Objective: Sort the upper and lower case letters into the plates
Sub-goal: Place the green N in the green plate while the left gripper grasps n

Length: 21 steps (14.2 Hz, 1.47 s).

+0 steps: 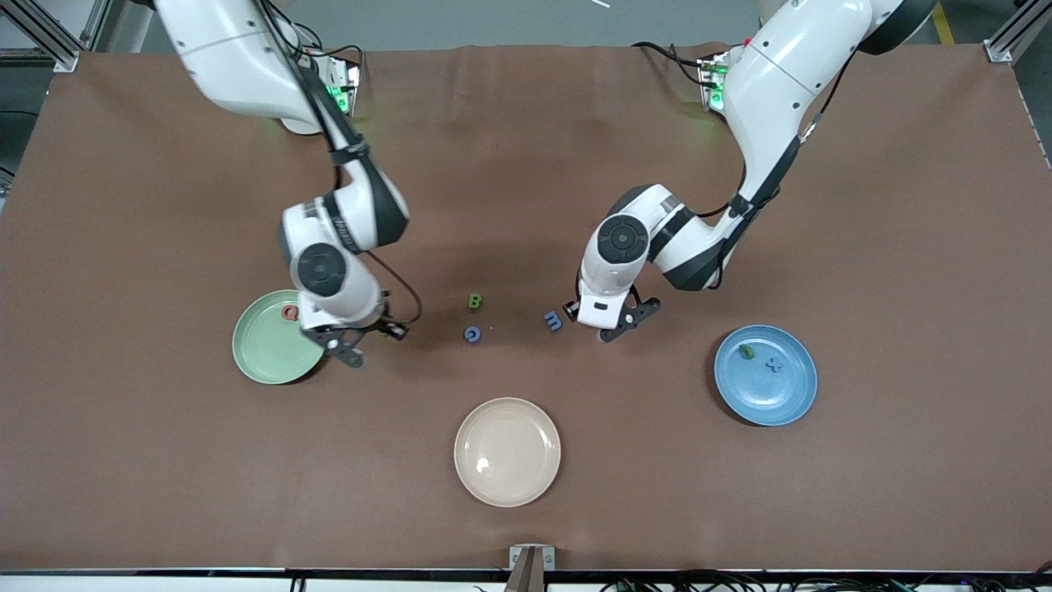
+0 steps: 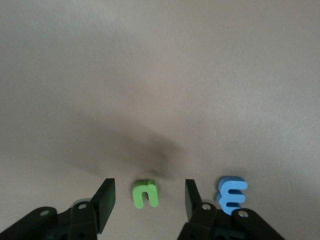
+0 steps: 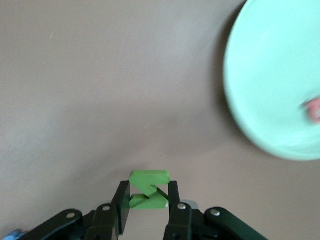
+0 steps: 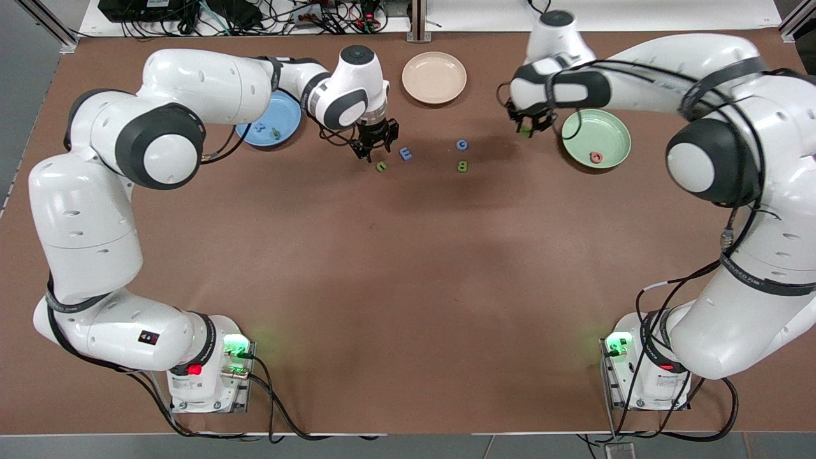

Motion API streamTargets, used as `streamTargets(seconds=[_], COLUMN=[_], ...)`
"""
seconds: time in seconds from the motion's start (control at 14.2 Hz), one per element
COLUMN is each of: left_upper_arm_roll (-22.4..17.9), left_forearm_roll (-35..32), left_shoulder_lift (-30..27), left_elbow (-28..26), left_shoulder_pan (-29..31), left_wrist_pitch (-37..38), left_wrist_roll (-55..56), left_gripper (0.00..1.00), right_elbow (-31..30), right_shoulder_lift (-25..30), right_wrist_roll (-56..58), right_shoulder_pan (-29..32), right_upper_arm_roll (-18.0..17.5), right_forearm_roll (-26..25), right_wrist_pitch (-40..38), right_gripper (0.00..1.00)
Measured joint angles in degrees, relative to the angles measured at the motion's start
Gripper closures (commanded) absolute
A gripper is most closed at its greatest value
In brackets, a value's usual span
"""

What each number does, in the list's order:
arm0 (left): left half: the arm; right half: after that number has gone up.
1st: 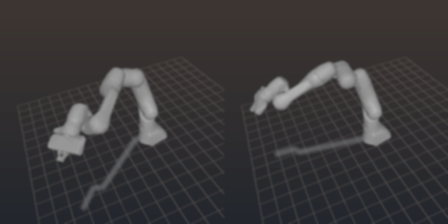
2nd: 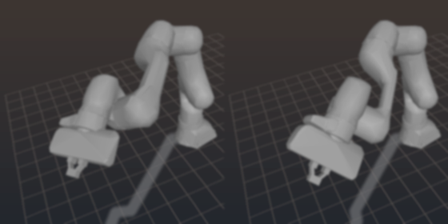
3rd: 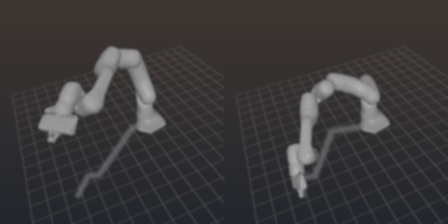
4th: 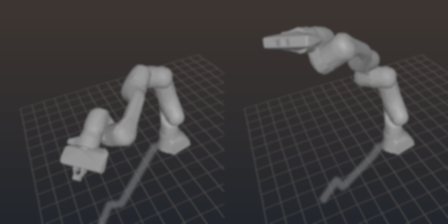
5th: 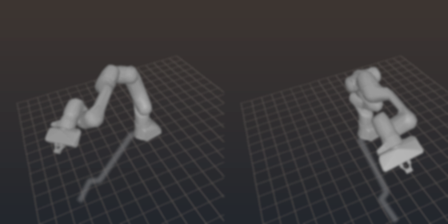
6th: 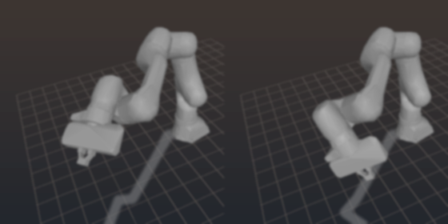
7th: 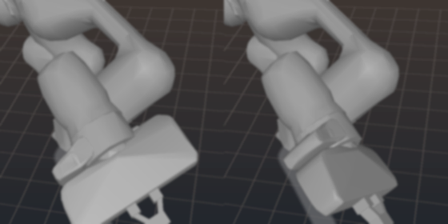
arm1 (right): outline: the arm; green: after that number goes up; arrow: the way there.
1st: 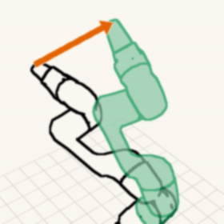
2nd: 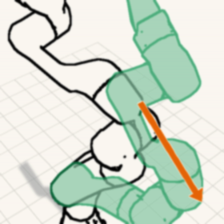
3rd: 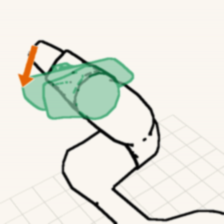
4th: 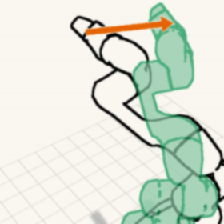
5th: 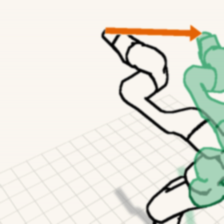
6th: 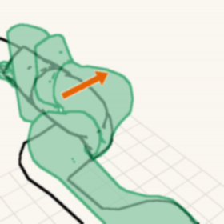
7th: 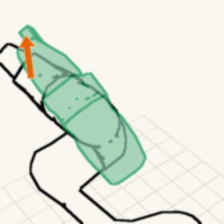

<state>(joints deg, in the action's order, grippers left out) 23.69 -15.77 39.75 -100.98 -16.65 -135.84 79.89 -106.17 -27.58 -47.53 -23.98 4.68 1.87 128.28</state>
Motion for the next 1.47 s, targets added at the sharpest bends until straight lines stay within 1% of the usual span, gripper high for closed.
streamTargets(seconds=[0.14, 0.28, 0.42, 0.56, 0.63, 0.7, 0.77, 0.84, 0.91, 0.98, 1.05, 1.12, 1.19, 1.33, 1.47], left_upper_arm_roll=[0.0, -0.1, -0.14, -0.14, -0.14, -0.14, -0.14, -0.14, -0.12, -0.11, -0.16, -0.26, -0.42, -0.74, -0.77], left_forearm_roll=[-0.01, -0.01, -0.01, -0.01, -0.01, -0.01, -0.01, -0.01, -0.01, -0.02, -0.05, -0.44, -1.57, -4.46, -5.7], left_shoulder_lift=[0.48, 0.62, 0.63, 0.63, 0.63, 0.64, 0.66, 0.68, 0.67, 0.66, 0.65, 0.58, 0.33, -1.01, -2.96], left_elbow=[-0.51, -1.23, -1.89, -2.09, -2.14, -2.21, -2.28, -2.31, -2.29, -2.27, -2.19, -2.02, -1.72, -1.19, -1.05], left_shoulder_pan=[-0.21, -0.2, -0.19, -0.19, -0.19, -0.19, -0.19, -0.19, -0.2, -0.2, -0.18, -0.03, 0.36, 2.21, 5.26], left_wrist_pitch=[-0.65, -0.78, -0.86, -1.05, -1.15, -1.2, -1.21, -1.25, -1.5, -1.55, -1.64, -1.8, -1.85, -1.83, -1.36], left_wrist_roll=[0.47, 0.49, 0.72, 0.85, 0.91, 0.94, 0.94, 0.95, 0.95, 0.95, 0.95, 0.95, 0.95, 0.6, -3.5], left_gripper=[0.41, 0.47, 0.49, 0.54, 0.61, 0.74, 0.83, 0.91, 0.98, 0.99, 1.0, 1.0, 1.0, 1.0, 1.0], right_elbow=[-0.41, -1.3, -2.22, -3.56, -4.64, -5.76, -6.74, -7.4, -7.73, -7.78, -7.77, -7.77, -7.77, -7.75, -7.71], right_shoulder_lift=[1.38, 1.7, 1.67, 1.54, 1.32, 1.01, 0.59, 0.08, -0.45, -0.91, -1.25, -1.42, -1.44, -1.43, -1.43], right_wrist_roll=[8.06, 14.35, 18.24, 20.57, 21.7, 22.58, 23.29, 23.67, 23.93, 24.1, 24.17, 24.2, 24.22, 24.3, 24.38], right_shoulder_pan=[4.58, 8.31, 10.87, 12.19, 12.62, 13.01, 13.34, 13.59, 13.74, 13.81, 13.82, 13.82, 13.82, 13.83, 13.83], right_upper_arm_roll=[0.06, 0.06, 0.03, 0.0, -0.02, -0.02, -0.02, -0.03, -0.05, -0.06, -0.08, -0.1, -0.12, -0.15, -0.17], right_forearm_roll=[0.0, 0.0, 0.0, 0.0, -0.01, 0.0, -0.01, -0.01, -0.01, -0.01, -0.01, -0.01, -0.01, -0.01, -0.01], right_wrist_pitch=[-1.11, -1.08, -0.67, 1.82, 3.79, 5.68, 7.15, 8.02, 8.45, 8.61, 8.76, 8.85, 8.87, 8.88, 8.88], right_gripper=[1.0, 1.0, 1.0, 0.99, 0.99, 0.99, 0.98, 0.96, 0.92, 0.8, 0.58, 0.24, 0.05, 0.0, 0.0])
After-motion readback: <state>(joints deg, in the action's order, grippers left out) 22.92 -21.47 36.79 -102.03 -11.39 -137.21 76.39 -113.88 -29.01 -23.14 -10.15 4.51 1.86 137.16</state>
